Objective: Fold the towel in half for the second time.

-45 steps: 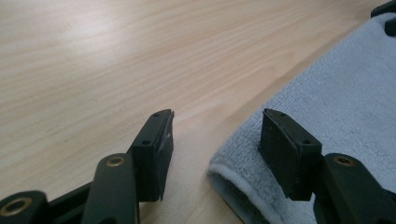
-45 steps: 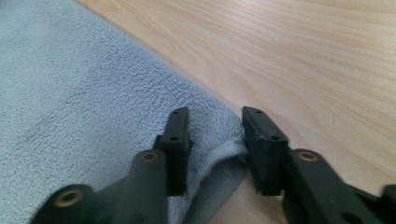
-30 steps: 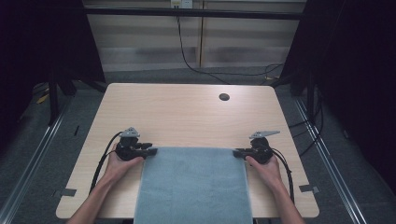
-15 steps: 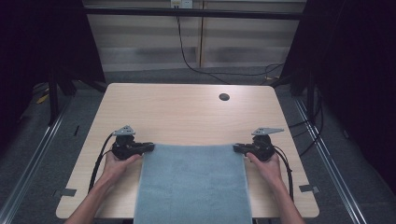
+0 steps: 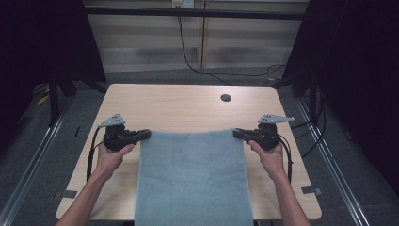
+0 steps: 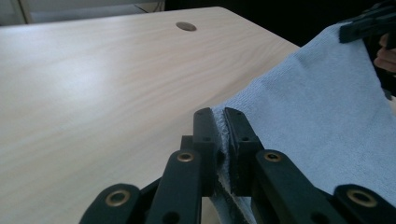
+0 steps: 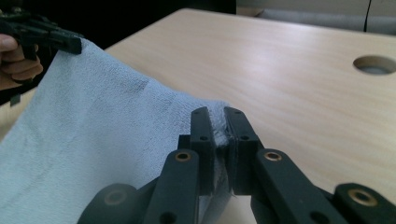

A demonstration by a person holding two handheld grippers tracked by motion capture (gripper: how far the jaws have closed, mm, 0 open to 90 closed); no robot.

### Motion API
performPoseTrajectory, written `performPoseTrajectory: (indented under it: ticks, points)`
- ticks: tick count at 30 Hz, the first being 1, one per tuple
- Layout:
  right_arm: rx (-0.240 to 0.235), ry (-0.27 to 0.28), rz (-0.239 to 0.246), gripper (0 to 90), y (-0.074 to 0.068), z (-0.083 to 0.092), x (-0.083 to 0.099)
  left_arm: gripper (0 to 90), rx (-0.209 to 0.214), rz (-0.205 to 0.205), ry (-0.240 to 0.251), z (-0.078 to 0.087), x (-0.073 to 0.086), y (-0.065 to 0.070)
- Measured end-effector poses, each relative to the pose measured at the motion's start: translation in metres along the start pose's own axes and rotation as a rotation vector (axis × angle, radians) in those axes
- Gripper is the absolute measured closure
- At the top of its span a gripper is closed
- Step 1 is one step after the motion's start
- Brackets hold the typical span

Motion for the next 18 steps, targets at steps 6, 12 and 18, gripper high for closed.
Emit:
performPoseTrajectory:
  ticks: [6,12,18]
  points:
    - [0.031,0.038,0.0,83.6,0.003,0.01,-0.026,84.5,-0.026,-0.008,0.037,0.013,-0.028,-0.005]
    - [0.063,0.025,0.021,83.6,0.004,0.015,-0.049,84.7,-0.051,-0.007,0.065,0.02,-0.048,-0.013]
    - [0.079,0.045,0.004,83.9,0.014,0.013,-0.065,84.8,-0.105,-0.01,0.056,0.023,-0.067,-0.023]
Point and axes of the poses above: each handheld gripper's, and its own axes: z roughly backward along the jaws, x roughly out of its underside, y roughly to its right, the point moved 2 cm from there along -z, roughly forward along the jaws, and after that the axes turned 15 degrees about -y, right-handed, at the moved point
